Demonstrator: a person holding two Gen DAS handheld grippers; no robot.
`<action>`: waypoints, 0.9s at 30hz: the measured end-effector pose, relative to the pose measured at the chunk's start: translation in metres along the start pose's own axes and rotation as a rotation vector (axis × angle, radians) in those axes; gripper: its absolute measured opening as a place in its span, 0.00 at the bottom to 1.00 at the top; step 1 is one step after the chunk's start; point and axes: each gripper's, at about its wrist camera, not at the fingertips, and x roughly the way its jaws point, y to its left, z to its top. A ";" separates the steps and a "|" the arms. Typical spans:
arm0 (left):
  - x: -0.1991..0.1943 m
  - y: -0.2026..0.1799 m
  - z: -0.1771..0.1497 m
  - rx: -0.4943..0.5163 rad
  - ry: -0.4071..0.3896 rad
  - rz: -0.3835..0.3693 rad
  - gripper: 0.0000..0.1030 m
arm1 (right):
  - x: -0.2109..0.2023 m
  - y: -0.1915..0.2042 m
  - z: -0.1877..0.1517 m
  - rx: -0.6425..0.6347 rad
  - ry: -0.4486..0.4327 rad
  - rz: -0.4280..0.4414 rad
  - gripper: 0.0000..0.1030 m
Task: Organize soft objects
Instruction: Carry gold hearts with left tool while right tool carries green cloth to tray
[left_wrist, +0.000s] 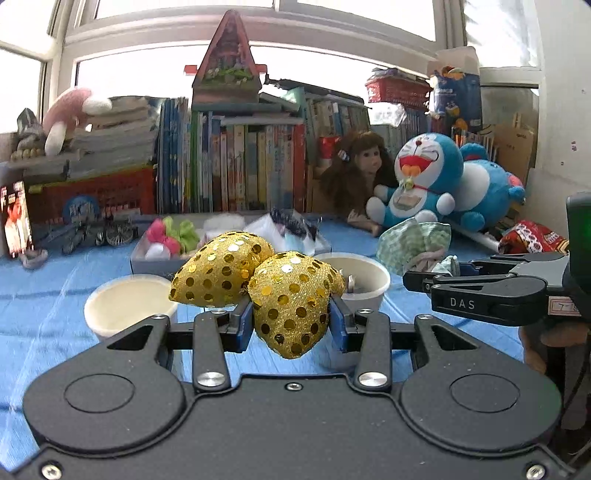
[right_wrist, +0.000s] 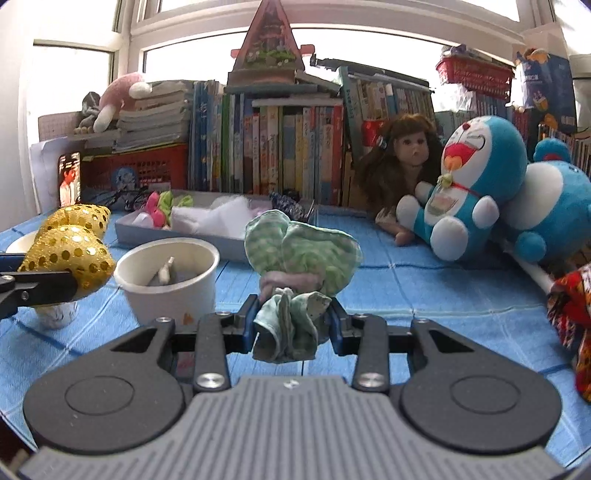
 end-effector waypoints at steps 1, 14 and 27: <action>0.000 0.001 0.004 0.012 -0.007 0.005 0.38 | 0.000 0.000 0.003 0.001 -0.003 -0.001 0.42; 0.013 0.022 0.060 -0.001 -0.037 -0.013 0.38 | 0.008 0.009 0.046 -0.020 -0.044 0.045 0.43; 0.055 0.087 0.141 -0.027 0.030 -0.003 0.38 | 0.053 0.017 0.106 -0.024 0.007 0.120 0.43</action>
